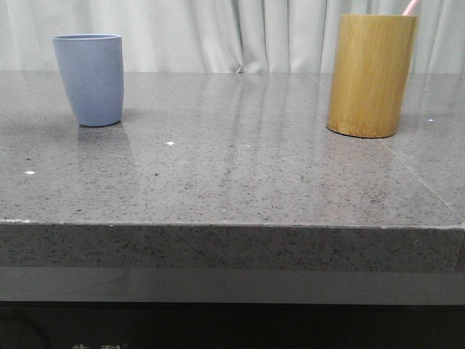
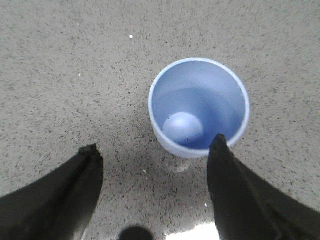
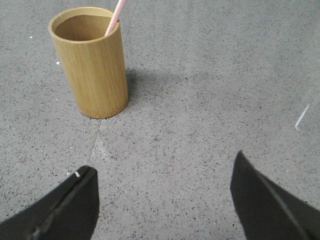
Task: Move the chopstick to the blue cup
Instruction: 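Grasp the light blue cup rim with the left gripper and lift it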
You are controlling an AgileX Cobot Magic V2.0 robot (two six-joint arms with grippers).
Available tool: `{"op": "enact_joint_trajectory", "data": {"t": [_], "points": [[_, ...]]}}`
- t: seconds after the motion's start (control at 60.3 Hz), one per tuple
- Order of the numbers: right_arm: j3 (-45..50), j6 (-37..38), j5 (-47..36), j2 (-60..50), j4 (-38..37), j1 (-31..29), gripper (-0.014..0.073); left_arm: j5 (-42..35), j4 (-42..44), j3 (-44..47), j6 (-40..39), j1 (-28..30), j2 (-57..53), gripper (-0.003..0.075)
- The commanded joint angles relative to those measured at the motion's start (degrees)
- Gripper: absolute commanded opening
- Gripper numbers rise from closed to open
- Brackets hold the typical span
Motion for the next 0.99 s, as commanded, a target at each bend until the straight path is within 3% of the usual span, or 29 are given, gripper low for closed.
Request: {"op": "enact_joint_trajectory", "data": {"t": [0.0,0.265,0.497,0.646,0.895,0.978], "points": [[-1.51,-0.25,-3.75,0.51,0.01,-0.07,0.0561,-0.96,-0.17,-4.94,0.00,-0.52,1.15,0.0449],[-1.51,-0.25,-3.75,0.51,0.01,-0.07,0.0561,0.50,-0.17,-12.16,0.00,-0.52,9.43,0.0415],[-1.51,-0.58,-3.80,0.51,0.01,-0.07,0.0561,3.89,-0.17,-16.26,0.00,-0.52,13.32,0.0333],[-1.51,-0.58,-3.80,0.51,0.01,-0.07,0.0561,4.43,-0.17,-17.29,0.00,-0.52,14.56,0.0241],[-1.51,-0.58,-3.80,0.51,0.01,-0.07,0.0561,4.94,-0.17,-18.72,0.00,-0.52,14.56,0.0007],[-1.51,-0.58,-3.80,0.51,0.01,-0.07,0.0561,5.19,-0.17,-19.31,0.00,-0.52,14.56,-0.0019]]}}
